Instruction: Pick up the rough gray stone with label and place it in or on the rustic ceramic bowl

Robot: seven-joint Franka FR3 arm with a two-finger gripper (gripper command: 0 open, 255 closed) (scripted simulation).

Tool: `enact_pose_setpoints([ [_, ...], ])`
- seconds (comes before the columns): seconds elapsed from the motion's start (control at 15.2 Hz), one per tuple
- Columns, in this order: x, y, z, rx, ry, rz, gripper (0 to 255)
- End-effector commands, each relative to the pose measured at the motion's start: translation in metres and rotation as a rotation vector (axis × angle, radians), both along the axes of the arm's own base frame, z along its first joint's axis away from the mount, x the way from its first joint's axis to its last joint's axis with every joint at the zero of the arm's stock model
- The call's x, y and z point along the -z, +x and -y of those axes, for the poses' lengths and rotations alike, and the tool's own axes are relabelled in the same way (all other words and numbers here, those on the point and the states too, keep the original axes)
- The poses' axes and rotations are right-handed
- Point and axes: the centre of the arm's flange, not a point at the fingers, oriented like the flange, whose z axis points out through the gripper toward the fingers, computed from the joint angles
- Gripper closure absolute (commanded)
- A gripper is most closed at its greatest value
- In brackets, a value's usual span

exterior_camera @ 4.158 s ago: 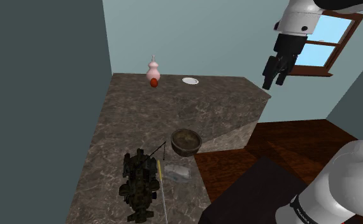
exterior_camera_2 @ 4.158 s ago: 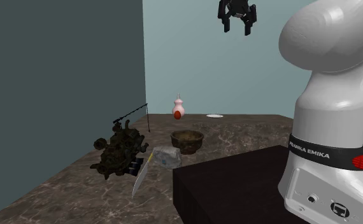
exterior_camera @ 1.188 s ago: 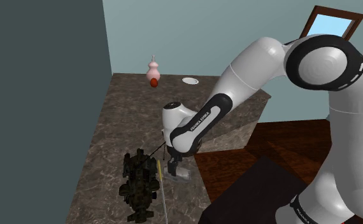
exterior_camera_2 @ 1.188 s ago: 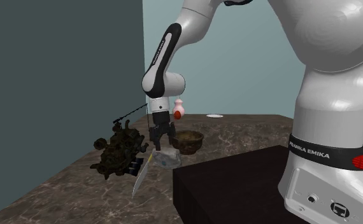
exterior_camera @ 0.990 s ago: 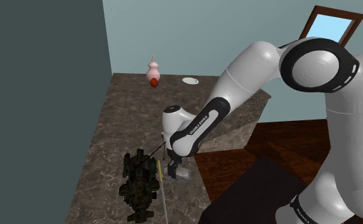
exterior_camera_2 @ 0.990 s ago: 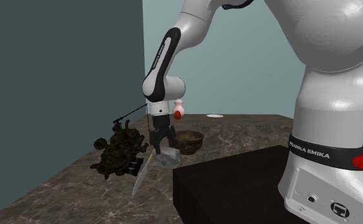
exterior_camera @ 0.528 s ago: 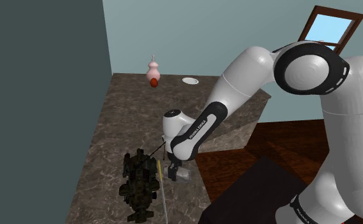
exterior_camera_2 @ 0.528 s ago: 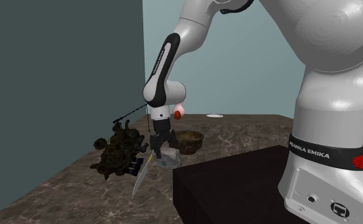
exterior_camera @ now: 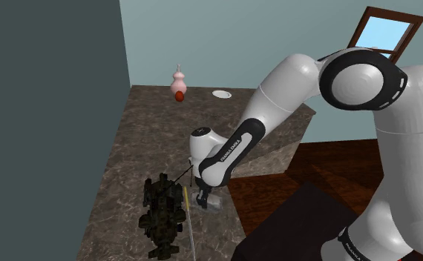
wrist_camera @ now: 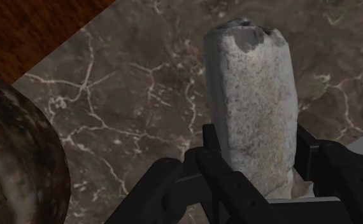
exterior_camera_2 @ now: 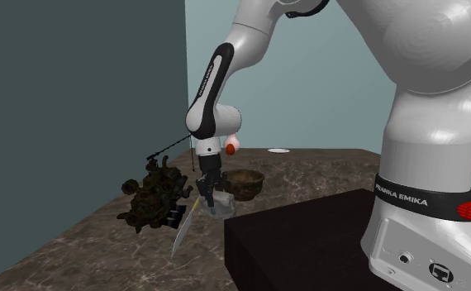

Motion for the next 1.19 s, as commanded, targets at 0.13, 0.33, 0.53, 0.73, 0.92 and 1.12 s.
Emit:
enact_pose_setpoints([
  [0.13,0.001,-0.001,0.000,-0.001,0.000,-0.002,255],
  [0.33,-0.004,-0.001,-0.001,-0.001,0.000,-0.002,255],
  [0.53,-0.020,-0.001,-0.001,-0.001,0.000,-0.002,255],
  [0.73,-0.036,-0.001,-0.001,-0.001,0.000,-0.002,255],
  [0.92,-0.052,-0.001,-0.001,-0.001,0.000,-0.002,255],
  [1.12,-0.068,-0.001,-0.001,-0.001,0.000,-0.002,255],
])
